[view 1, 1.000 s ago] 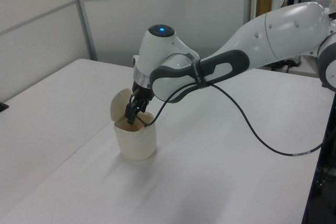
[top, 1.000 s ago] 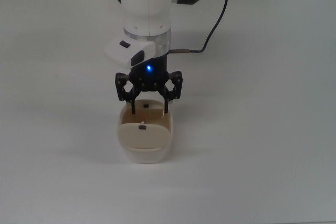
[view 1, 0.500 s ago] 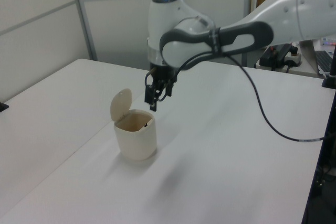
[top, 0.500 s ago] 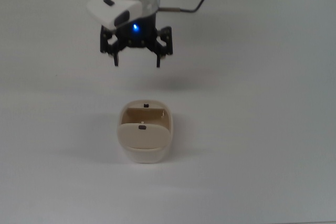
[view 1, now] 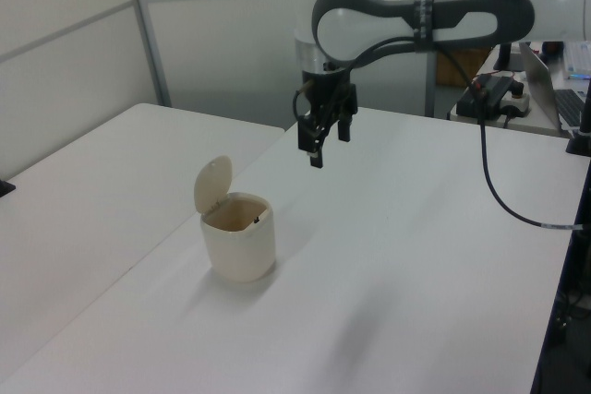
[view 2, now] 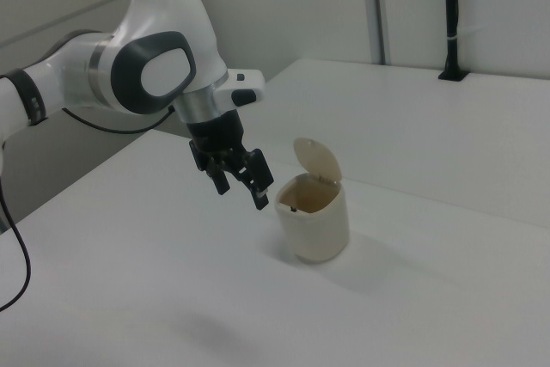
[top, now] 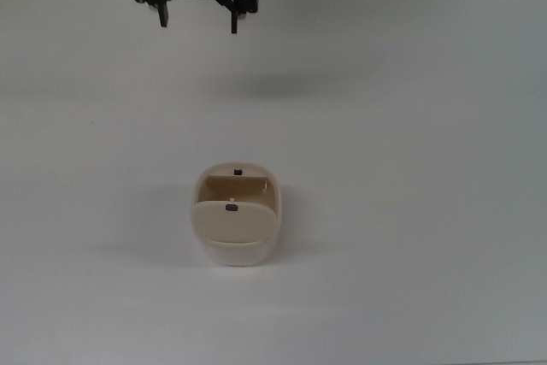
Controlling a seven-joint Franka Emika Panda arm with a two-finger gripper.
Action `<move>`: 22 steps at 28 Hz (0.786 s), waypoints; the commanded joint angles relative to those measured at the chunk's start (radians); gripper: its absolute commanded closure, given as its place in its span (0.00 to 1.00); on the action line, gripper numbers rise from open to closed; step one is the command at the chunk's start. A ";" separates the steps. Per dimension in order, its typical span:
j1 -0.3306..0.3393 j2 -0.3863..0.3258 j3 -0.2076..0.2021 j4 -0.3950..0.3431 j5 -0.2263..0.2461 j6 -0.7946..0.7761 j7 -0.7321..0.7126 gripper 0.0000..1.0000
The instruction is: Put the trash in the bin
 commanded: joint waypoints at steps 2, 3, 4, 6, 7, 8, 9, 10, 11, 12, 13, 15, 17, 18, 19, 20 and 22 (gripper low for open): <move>-0.019 -0.060 -0.017 -0.018 0.018 -0.082 0.008 0.00; -0.033 -0.067 -0.015 -0.018 0.019 -0.087 0.008 0.00; -0.038 -0.071 -0.017 -0.018 0.019 -0.087 0.009 0.00; -0.039 -0.072 -0.017 -0.018 0.019 -0.087 0.009 0.00; -0.041 -0.074 -0.017 -0.017 0.019 -0.087 0.009 0.00; -0.042 -0.072 -0.018 -0.017 0.019 -0.087 0.011 0.00; -0.044 -0.072 -0.018 -0.017 0.019 -0.087 0.009 0.00; -0.045 -0.072 -0.017 -0.017 0.019 -0.087 0.011 0.00; -0.046 -0.072 -0.017 -0.017 0.019 -0.087 0.011 0.00; -0.046 -0.072 -0.017 -0.017 0.019 -0.086 0.011 0.00; -0.046 -0.072 -0.017 -0.017 0.019 -0.087 0.009 0.00; -0.046 -0.072 -0.017 -0.018 0.019 -0.087 0.000 0.00; -0.047 -0.071 -0.017 -0.017 0.019 -0.086 -0.003 0.00; -0.047 -0.069 -0.015 -0.017 0.019 -0.084 -0.003 0.00; -0.047 -0.069 -0.015 -0.018 0.019 -0.084 -0.006 0.00; -0.047 -0.068 -0.015 -0.018 0.019 -0.084 -0.006 0.00; -0.046 -0.068 -0.015 -0.018 0.019 -0.082 -0.007 0.00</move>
